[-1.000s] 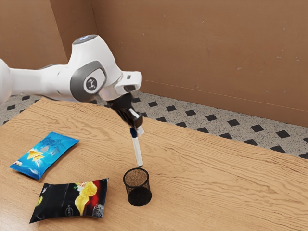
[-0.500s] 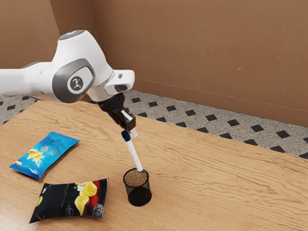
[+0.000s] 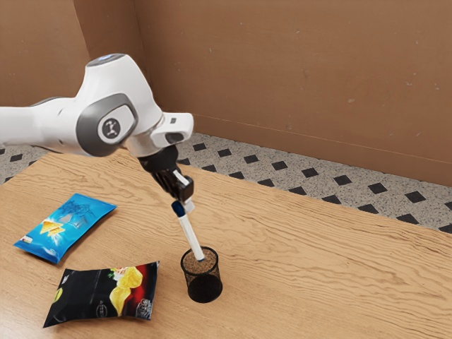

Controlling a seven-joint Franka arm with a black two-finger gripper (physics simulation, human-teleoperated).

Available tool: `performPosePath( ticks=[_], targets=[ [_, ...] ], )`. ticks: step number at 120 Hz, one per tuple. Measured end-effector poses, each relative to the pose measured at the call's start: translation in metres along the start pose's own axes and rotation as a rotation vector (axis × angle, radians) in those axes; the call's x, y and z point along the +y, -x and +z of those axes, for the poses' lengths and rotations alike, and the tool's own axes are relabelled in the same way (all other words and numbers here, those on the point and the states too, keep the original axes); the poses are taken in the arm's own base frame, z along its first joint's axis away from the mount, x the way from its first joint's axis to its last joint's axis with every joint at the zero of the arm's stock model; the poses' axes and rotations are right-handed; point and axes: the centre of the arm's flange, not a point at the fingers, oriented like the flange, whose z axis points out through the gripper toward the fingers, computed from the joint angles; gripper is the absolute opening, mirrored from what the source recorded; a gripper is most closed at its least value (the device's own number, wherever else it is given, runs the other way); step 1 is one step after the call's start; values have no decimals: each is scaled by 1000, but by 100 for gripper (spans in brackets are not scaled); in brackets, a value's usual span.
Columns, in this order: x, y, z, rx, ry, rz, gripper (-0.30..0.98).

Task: Put the marker into the pen holder.

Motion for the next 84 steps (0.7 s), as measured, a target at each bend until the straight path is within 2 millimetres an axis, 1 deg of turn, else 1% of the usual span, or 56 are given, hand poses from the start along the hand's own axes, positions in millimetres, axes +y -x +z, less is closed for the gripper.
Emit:
performPosePath(
  ticks=[38, 42, 59, 68, 72, 80, 82, 84],
  targets=[
    [-10, 2, -4, 1, -5, -16, -10],
    [-10, 2, -4, 0, -3, -17, -5],
    [-10, 3, -4, -3, 8, -13, 26],
    [-10, 2, -2, -7, 9, -8, 39],
    [-14, -16, 0, -9, -1, 5, 43],
    [-38, -101, -4, 3, -37, 40, 50],
    [-47, -120, -5, 2, -47, 41, 51],
    [-62, -133, -6, -5, -57, 31, 52]
  ],
)
